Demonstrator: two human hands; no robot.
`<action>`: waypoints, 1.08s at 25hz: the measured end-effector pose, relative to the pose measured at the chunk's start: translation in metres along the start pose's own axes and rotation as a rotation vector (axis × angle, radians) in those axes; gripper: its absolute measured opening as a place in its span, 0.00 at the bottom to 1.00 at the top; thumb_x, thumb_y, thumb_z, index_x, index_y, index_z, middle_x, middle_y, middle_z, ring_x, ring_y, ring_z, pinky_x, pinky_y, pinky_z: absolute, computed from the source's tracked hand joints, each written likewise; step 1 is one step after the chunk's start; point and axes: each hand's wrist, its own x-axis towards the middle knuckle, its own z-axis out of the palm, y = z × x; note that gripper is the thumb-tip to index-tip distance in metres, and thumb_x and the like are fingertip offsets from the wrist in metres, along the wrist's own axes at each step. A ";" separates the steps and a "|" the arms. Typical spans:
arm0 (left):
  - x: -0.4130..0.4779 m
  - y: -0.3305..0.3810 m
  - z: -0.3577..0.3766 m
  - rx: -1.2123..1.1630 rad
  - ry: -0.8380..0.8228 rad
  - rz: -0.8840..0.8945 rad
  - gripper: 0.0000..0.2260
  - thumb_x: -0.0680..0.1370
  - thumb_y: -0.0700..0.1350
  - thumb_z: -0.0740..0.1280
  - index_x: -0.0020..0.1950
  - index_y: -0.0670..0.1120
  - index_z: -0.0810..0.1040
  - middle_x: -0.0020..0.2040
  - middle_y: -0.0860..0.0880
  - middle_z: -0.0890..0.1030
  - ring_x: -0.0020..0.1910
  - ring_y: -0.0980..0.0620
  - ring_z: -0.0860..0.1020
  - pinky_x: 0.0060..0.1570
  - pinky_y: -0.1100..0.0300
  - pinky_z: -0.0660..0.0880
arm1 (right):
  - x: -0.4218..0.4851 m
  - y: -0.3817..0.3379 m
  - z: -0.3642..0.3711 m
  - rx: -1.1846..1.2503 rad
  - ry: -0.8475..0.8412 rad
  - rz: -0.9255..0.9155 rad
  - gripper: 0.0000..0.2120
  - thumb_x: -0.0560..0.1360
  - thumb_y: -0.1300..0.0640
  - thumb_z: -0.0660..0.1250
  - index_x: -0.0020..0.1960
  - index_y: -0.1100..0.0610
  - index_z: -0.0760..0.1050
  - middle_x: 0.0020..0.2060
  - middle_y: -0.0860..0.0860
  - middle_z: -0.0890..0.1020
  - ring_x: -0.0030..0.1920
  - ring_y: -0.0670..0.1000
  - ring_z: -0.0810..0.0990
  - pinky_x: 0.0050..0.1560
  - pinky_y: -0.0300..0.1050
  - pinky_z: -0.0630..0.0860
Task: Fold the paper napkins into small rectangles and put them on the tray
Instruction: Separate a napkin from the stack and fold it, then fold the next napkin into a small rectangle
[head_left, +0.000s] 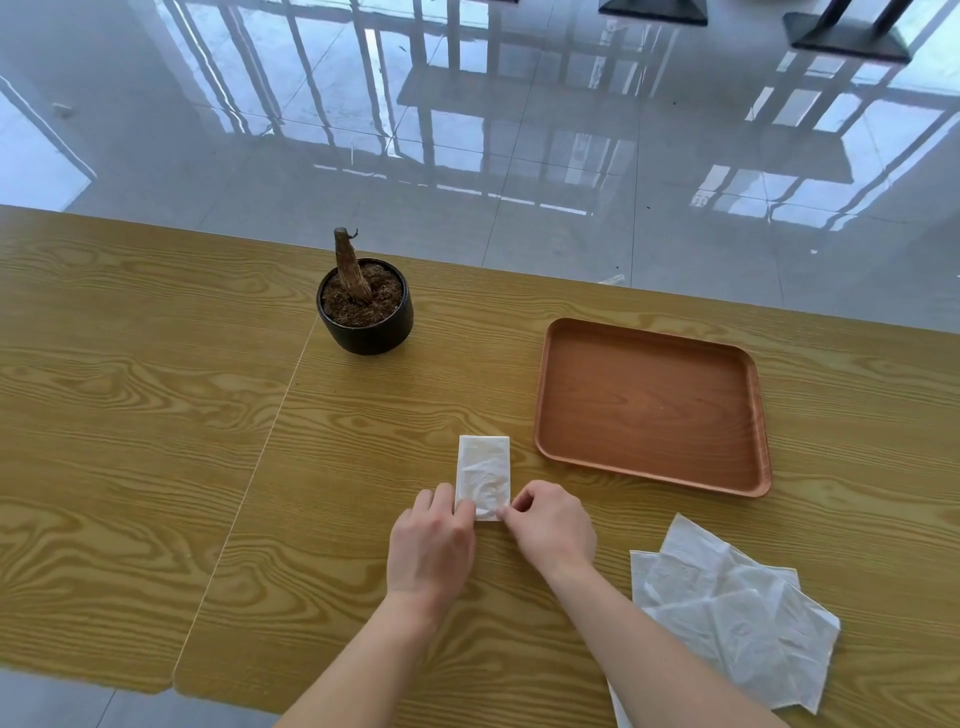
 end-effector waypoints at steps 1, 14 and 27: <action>-0.003 -0.001 0.002 0.016 -0.003 0.012 0.05 0.67 0.38 0.71 0.36 0.45 0.76 0.33 0.47 0.74 0.30 0.46 0.72 0.23 0.54 0.70 | 0.000 0.000 0.000 -0.007 -0.002 -0.010 0.11 0.70 0.41 0.70 0.37 0.47 0.75 0.34 0.42 0.80 0.39 0.50 0.79 0.35 0.44 0.70; -0.056 0.065 0.000 -0.223 -0.107 0.049 0.07 0.75 0.46 0.66 0.48 0.45 0.81 0.45 0.50 0.78 0.41 0.48 0.75 0.38 0.52 0.77 | -0.063 0.144 -0.087 0.258 0.172 -0.134 0.06 0.74 0.53 0.73 0.38 0.47 0.79 0.32 0.40 0.82 0.40 0.37 0.79 0.35 0.34 0.70; -0.060 0.156 0.024 -0.062 -0.251 0.093 0.19 0.71 0.62 0.71 0.53 0.52 0.74 0.50 0.52 0.72 0.51 0.50 0.72 0.46 0.57 0.70 | -0.073 0.228 -0.105 -0.312 0.060 -0.417 0.24 0.79 0.56 0.65 0.74 0.49 0.67 0.71 0.42 0.68 0.65 0.51 0.69 0.64 0.44 0.72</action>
